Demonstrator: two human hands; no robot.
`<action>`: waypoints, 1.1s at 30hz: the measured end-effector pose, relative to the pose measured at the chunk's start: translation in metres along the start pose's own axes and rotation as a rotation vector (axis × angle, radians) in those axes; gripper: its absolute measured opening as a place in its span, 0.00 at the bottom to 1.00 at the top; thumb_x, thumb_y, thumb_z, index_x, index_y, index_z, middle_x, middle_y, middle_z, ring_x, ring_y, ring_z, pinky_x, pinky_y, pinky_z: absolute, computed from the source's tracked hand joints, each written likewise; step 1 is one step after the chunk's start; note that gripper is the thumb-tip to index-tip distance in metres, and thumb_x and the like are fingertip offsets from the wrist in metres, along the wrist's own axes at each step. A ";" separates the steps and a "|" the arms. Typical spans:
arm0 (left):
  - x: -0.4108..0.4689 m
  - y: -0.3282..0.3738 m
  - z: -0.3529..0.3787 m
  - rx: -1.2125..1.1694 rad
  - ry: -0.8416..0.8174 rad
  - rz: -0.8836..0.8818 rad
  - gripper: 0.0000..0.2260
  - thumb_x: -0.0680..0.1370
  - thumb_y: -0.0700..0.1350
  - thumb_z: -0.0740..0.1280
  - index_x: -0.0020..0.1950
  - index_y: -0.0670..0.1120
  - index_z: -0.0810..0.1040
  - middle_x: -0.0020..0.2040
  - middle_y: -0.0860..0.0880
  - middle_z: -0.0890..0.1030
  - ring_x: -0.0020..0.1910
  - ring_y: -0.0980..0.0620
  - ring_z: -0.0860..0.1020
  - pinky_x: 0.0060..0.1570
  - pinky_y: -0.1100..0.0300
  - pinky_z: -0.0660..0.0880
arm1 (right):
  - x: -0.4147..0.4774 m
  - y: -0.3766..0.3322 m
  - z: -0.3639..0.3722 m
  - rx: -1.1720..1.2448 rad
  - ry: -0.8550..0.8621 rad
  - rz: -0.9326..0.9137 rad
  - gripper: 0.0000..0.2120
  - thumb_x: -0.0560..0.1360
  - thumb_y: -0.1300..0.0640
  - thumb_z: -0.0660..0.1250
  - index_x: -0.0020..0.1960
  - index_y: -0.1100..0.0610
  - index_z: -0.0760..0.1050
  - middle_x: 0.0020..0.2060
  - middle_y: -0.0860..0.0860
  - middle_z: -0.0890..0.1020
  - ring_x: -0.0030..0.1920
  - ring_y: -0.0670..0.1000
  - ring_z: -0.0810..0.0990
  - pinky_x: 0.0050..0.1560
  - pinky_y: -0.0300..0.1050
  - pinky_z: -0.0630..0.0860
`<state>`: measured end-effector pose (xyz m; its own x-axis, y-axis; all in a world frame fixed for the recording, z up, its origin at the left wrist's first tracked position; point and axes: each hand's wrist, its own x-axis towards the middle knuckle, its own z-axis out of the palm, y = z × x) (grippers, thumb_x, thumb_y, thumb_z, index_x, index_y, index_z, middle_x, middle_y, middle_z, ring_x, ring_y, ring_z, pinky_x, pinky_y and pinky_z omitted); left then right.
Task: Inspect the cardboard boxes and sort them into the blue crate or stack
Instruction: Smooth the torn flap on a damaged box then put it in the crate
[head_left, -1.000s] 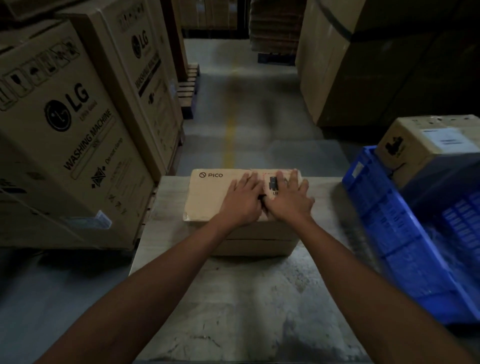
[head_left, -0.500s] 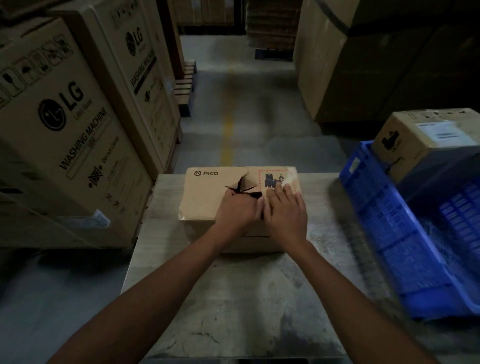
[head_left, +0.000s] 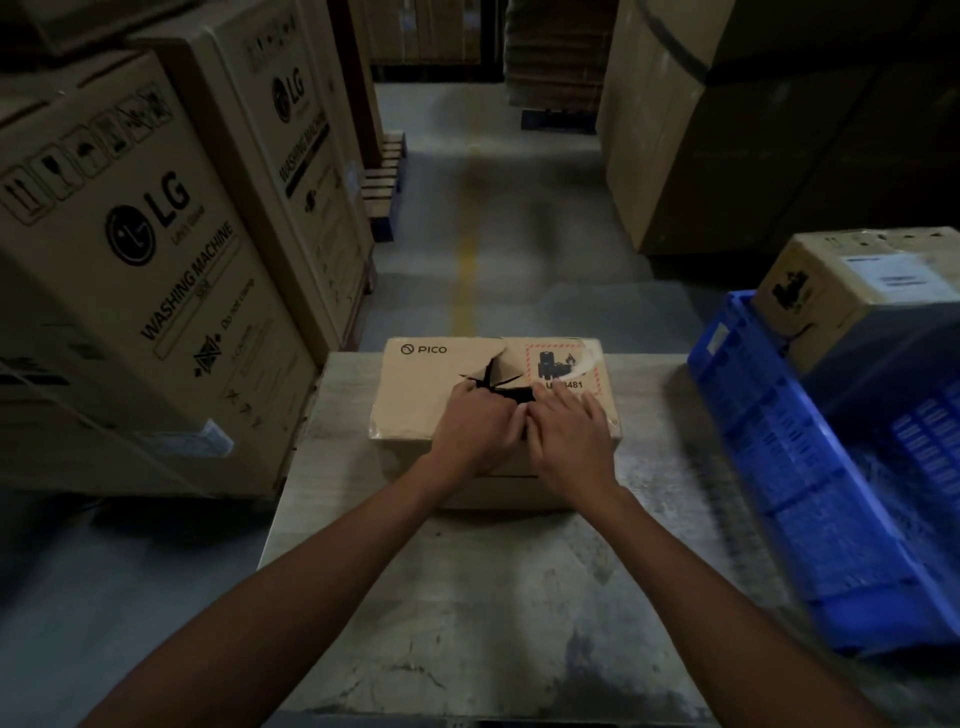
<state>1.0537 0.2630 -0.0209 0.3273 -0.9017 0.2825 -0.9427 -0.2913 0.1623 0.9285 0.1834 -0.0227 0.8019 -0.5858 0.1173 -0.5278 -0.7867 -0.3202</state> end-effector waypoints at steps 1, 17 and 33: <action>-0.004 -0.003 -0.001 -0.040 0.045 0.007 0.20 0.80 0.52 0.53 0.41 0.46 0.81 0.38 0.46 0.83 0.41 0.43 0.79 0.54 0.48 0.71 | 0.000 -0.002 -0.002 -0.001 -0.028 0.016 0.27 0.82 0.43 0.44 0.66 0.49 0.77 0.76 0.48 0.69 0.79 0.52 0.60 0.78 0.56 0.50; -0.002 -0.096 -0.031 -0.684 -0.035 -0.948 0.36 0.82 0.58 0.62 0.82 0.47 0.48 0.76 0.38 0.66 0.72 0.36 0.68 0.69 0.45 0.67 | 0.048 0.024 -0.019 0.458 0.153 0.621 0.20 0.76 0.43 0.69 0.62 0.52 0.72 0.55 0.53 0.82 0.53 0.57 0.82 0.52 0.57 0.80; -0.061 -0.091 0.002 -1.008 0.346 -0.947 0.17 0.82 0.57 0.60 0.63 0.46 0.76 0.58 0.46 0.78 0.57 0.47 0.76 0.51 0.52 0.75 | 0.011 0.015 -0.016 0.748 0.355 0.767 0.24 0.79 0.40 0.65 0.65 0.56 0.68 0.61 0.54 0.75 0.54 0.52 0.76 0.47 0.46 0.69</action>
<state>1.1197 0.3436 -0.0546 0.9351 -0.3329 -0.1218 0.0372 -0.2496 0.9676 0.9250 0.1620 -0.0113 0.1501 -0.9800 -0.1305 -0.4509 0.0496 -0.8912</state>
